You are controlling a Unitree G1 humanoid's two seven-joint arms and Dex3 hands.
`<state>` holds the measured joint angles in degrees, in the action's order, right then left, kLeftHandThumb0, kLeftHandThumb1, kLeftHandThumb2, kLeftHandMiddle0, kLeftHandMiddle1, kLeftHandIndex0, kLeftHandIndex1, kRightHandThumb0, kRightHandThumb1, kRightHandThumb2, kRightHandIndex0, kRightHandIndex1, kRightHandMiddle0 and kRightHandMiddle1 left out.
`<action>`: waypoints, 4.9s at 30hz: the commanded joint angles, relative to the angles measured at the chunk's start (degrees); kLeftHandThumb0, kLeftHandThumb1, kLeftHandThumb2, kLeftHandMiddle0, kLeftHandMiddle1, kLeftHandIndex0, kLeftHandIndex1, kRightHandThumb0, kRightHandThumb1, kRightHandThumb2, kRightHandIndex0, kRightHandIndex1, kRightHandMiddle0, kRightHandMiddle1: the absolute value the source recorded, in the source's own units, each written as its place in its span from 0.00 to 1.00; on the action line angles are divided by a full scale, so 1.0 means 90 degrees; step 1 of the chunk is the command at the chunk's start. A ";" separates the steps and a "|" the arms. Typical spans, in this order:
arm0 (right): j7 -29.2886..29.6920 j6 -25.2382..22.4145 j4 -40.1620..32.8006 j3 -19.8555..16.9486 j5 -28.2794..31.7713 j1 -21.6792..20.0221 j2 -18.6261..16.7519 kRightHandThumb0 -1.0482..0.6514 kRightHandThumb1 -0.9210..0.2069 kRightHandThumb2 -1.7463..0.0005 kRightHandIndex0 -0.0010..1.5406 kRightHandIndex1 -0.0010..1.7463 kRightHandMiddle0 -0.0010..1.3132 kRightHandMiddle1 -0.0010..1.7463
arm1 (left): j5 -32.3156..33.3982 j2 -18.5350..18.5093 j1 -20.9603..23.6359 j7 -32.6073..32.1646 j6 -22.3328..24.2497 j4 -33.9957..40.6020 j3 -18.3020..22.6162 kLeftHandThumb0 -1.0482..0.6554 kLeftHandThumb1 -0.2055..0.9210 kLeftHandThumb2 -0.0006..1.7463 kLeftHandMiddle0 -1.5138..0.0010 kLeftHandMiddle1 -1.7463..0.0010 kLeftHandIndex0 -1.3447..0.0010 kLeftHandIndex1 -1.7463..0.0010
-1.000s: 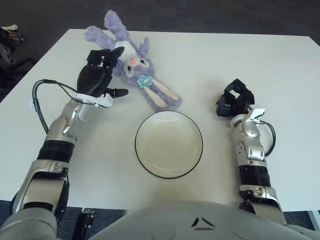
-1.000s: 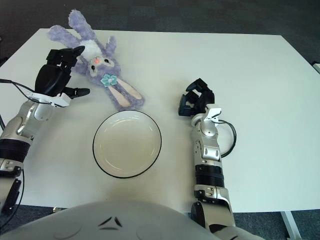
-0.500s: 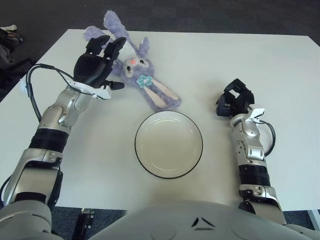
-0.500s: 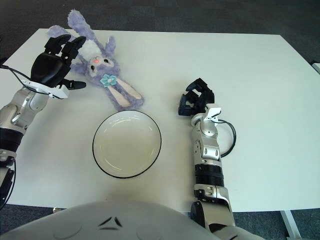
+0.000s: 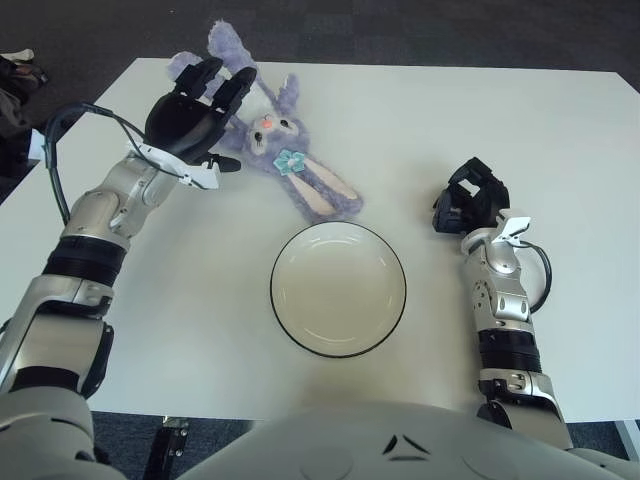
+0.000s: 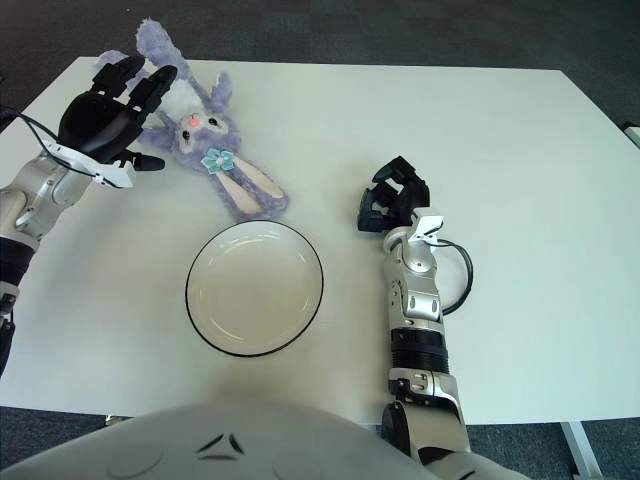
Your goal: Put the doll into the plate.
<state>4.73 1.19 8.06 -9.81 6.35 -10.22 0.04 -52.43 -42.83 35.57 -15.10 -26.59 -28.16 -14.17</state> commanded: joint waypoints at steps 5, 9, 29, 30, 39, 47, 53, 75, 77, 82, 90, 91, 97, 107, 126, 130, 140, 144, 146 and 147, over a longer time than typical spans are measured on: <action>-0.0006 -0.0166 0.0361 -0.0052 0.0113 0.0208 -0.0102 0.61 0.91 0.00 0.62 0.93 0.54 1.00 | -0.0269 -0.0248 0.0667 0.0038 -0.0245 -0.0676 -0.0442 0.20 0.63 0.47 1.00 0.91 1.00 1.00; -0.0003 -0.0163 0.0389 -0.0048 0.0100 0.0192 -0.0095 0.61 0.91 0.00 0.62 0.94 0.54 1.00 | -0.0551 -0.0322 0.0956 -0.0044 -0.0300 -0.0960 -0.0732 0.19 0.65 0.46 1.00 0.94 1.00 1.00; -0.0188 -0.0110 0.0439 -0.0052 0.0125 0.0199 -0.0018 0.61 0.89 0.00 0.61 0.95 0.53 1.00 | -0.0995 -0.0149 0.1980 -0.0324 -0.0418 -0.2361 -0.1662 0.17 0.67 0.41 1.00 1.00 1.00 1.00; -0.0194 -0.0114 0.0438 -0.0054 0.0127 0.0200 -0.0018 0.61 0.89 0.00 0.61 0.96 0.53 1.00 | -0.0988 -0.0130 0.2034 -0.0297 -0.0457 -0.2423 -0.1700 0.17 0.66 0.41 1.00 1.00 1.00 1.00; -0.0190 -0.0127 0.0417 -0.0047 0.0078 0.0215 -0.0013 0.61 0.89 0.00 0.60 0.96 0.53 1.00 | -0.1067 -0.0001 0.2468 -0.0311 -0.0734 -0.2952 -0.2118 0.16 0.66 0.42 1.00 1.00 1.00 1.00; -0.0193 -0.0131 0.0400 -0.0028 0.0064 0.0225 -0.0010 0.61 0.89 0.00 0.60 0.96 0.53 1.00 | -0.0993 0.0128 0.2710 -0.0335 -0.0863 -0.3327 -0.2336 0.15 0.66 0.42 1.00 1.00 1.00 1.00; -0.0225 -0.0138 0.0393 -0.0021 0.0086 0.0232 -0.0006 0.61 0.89 0.00 0.60 0.96 0.53 1.00 | -0.0966 0.0252 0.2845 -0.0327 -0.0835 -0.3512 -0.2416 0.14 0.66 0.41 1.00 1.00 1.00 1.00; -0.0246 -0.0188 0.0379 -0.0017 0.0074 0.0237 0.0009 0.61 0.89 0.00 0.60 0.97 0.52 1.00 | -0.0611 0.0741 0.3124 -0.0060 -0.0759 -0.3923 -0.2481 0.20 0.58 0.46 0.97 0.99 1.00 1.00; -0.0221 -0.0198 0.0375 -0.0012 0.0051 0.0237 0.0008 0.61 0.89 0.00 0.60 0.96 0.52 1.00 | -0.0667 0.0815 0.3189 -0.0199 -0.0727 -0.4016 -0.2529 0.20 0.58 0.46 0.97 0.98 1.00 1.00; -0.0218 -0.0194 0.0387 -0.0015 0.0053 0.0238 0.0008 0.61 0.89 0.00 0.60 0.96 0.53 1.00 | -0.0888 0.0935 0.3368 -0.0453 -0.0630 -0.4194 -0.2761 0.18 0.58 0.47 0.98 0.99 1.00 1.00; -0.0231 -0.0218 0.0363 -0.0007 0.0058 0.0250 0.0011 0.61 0.89 0.00 0.60 0.97 0.52 1.00 | -0.1215 0.1121 0.3749 -0.0695 -0.0515 -0.4500 -0.3208 0.16 0.64 0.44 0.98 0.99 1.00 0.99; -0.0236 -0.0213 0.0362 -0.0006 0.0059 0.0253 0.0011 0.61 0.88 0.00 0.60 0.97 0.52 1.00 | -0.1223 0.1134 0.3775 -0.0714 -0.0519 -0.4530 -0.3239 0.16 0.65 0.44 0.98 0.99 1.00 0.97; -0.0255 -0.0188 0.0349 -0.0004 0.0078 0.0267 -0.0003 0.61 0.89 0.00 0.60 0.97 0.52 1.00 | -0.1053 0.1238 0.3877 -0.0544 -0.0586 -0.4721 -0.3255 0.17 0.66 0.43 0.96 0.98 1.00 0.89; -0.0212 -0.0205 0.0277 0.0023 0.0043 0.0315 -0.0042 0.61 0.90 0.00 0.60 0.95 0.53 1.00 | -0.1067 0.1576 0.3978 -0.0282 -0.0139 -0.5093 -0.3444 0.19 0.61 0.45 0.97 0.98 1.00 0.80; -0.0250 -0.0270 0.0129 0.0059 0.0073 0.0419 -0.0081 0.61 0.90 0.00 0.61 0.95 0.54 1.00 | -0.0992 0.1640 0.4226 0.0550 -0.0505 -0.5283 -0.3728 0.36 0.33 0.62 0.98 0.80 1.00 0.62; -0.0268 -0.0277 0.0115 0.0062 0.0079 0.0430 -0.0082 0.61 0.90 0.00 0.61 0.95 0.54 1.00 | -0.1068 0.1632 0.4297 0.0704 -0.0650 -0.5294 -0.3841 0.40 0.31 0.63 1.00 0.72 1.00 0.58; -0.0307 -0.0280 0.0023 0.0096 0.0067 0.0503 -0.0081 0.61 0.90 0.00 0.61 0.95 0.54 1.00 | -0.1166 0.1645 0.4422 0.1104 -0.0800 -0.5356 -0.4075 0.41 0.30 0.64 1.00 0.72 1.00 0.62; -0.0321 -0.0306 -0.0001 0.0110 0.0073 0.0517 -0.0070 0.61 0.90 0.00 0.61 0.95 0.53 1.00 | -0.1195 0.1681 0.4426 0.1237 -0.0715 -0.5395 -0.4140 0.42 0.30 0.64 1.00 0.72 1.00 0.65; -0.0325 -0.0310 -0.0012 0.0119 0.0070 0.0526 -0.0065 0.61 0.90 0.00 0.61 0.95 0.53 1.00 | -0.1203 0.1690 0.4425 0.1251 -0.0691 -0.5406 -0.4173 0.42 0.30 0.64 1.00 0.72 1.00 0.65; -0.0328 -0.0310 -0.0017 0.0124 0.0066 0.0530 -0.0062 0.61 0.90 0.00 0.61 0.95 0.53 1.00 | -0.1208 0.1694 0.4424 0.1254 -0.0678 -0.5411 -0.4190 0.42 0.30 0.64 1.00 0.73 1.00 0.66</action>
<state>2.09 0.44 6.19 -8.94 6.30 -9.03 0.33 -62.32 -27.79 74.65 -4.83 -33.27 -76.40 -51.02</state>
